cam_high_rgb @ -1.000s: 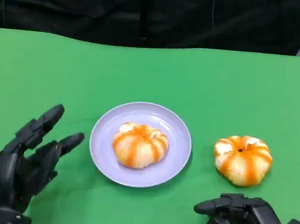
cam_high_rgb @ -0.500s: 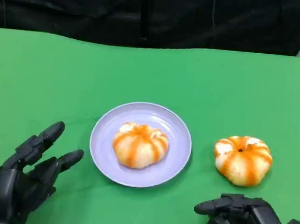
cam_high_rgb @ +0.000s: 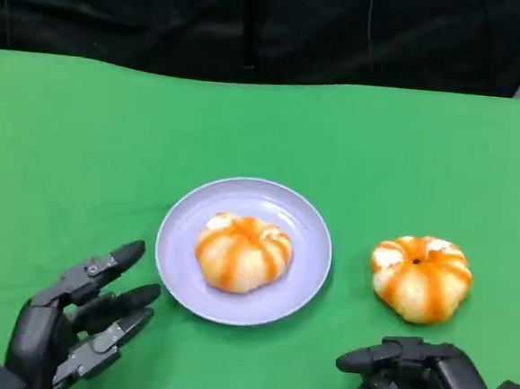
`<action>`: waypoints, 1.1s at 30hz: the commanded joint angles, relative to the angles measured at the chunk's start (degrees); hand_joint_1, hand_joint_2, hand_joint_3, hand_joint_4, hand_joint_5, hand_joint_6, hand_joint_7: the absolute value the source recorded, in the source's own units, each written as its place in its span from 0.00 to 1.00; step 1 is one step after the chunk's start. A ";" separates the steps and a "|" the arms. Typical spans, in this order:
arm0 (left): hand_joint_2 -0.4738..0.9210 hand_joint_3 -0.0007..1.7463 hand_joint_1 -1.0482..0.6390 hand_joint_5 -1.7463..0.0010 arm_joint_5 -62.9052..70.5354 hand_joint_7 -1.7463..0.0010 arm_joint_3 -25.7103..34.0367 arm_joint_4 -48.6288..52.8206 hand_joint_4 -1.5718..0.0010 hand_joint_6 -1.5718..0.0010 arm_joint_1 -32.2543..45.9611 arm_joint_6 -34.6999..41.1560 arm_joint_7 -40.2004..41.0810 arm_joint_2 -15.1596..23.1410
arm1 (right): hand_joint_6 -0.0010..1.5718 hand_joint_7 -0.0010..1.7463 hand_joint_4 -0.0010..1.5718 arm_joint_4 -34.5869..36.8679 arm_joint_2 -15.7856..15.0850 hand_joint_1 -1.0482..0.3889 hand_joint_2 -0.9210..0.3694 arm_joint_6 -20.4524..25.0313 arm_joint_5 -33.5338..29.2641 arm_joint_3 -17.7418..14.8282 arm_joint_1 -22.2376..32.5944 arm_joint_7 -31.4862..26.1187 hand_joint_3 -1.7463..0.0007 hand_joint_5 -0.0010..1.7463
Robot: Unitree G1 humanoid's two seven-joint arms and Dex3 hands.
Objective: Grasp the bread from the table and place it into the plate.
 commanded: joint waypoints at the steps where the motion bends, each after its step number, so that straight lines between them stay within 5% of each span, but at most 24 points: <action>1: 1.00 0.12 0.67 0.96 3.26 0.94 -0.70 0.87 0.35 0.37 0.51 -2.16 3.57 1.98 | 0.72 0.14 0.52 0.27 -1.23 0.69 0.00 -0.38 -0.12 -0.37 0.29 -0.40 0.77 0.68; 5: 1.00 0.19 0.68 0.90 4.19 0.90 -1.40 1.38 0.27 0.23 0.35 -2.56 4.61 2.59 | 0.72 0.14 0.51 0.50 -1.10 0.69 0.00 0.11 0.62 -0.58 0.26 0.13 0.78 0.67; 6: 1.00 0.21 0.69 0.84 4.16 0.91 -1.51 1.55 0.29 0.21 0.32 -2.76 4.63 2.67 | 0.72 0.14 0.51 0.49 -1.06 0.69 0.00 0.21 0.84 -0.61 0.30 0.35 0.78 0.67; 7: 0.98 0.26 0.69 0.68 3.87 0.88 -1.58 1.68 0.33 0.18 0.30 -2.85 4.49 2.65 | 0.72 0.14 0.51 0.55 -1.09 0.69 0.00 0.03 0.77 -0.60 0.33 0.34 0.78 0.67; 9: 0.91 0.41 0.70 0.45 3.01 0.65 -1.63 1.73 0.39 0.24 0.28 -2.50 4.15 2.47 | 0.72 0.13 0.51 0.65 -1.21 0.69 0.00 -0.42 0.30 -0.52 0.31 0.03 0.78 0.67; 13: 0.81 0.54 0.68 0.25 1.53 0.34 -1.84 1.27 0.44 0.36 0.32 -1.00 3.36 2.51 | 0.72 0.13 0.51 0.64 -1.13 0.69 0.00 -0.17 0.55 -0.63 0.34 0.13 0.78 0.67; 24: 0.74 0.61 0.65 0.12 1.80 0.20 -2.22 1.44 0.44 0.41 0.84 -1.97 3.62 3.67 | 0.72 0.13 0.51 0.88 -1.16 0.68 0.00 -0.45 0.07 -0.57 0.26 -0.37 0.78 0.66; 33: 0.72 0.66 0.66 0.09 1.97 0.19 -3.45 -0.08 0.46 0.43 2.53 -2.31 3.10 3.97 | 0.73 0.13 0.51 -0.12 -1.75 0.65 0.00 -0.87 -0.37 -0.50 0.80 -1.04 0.79 0.66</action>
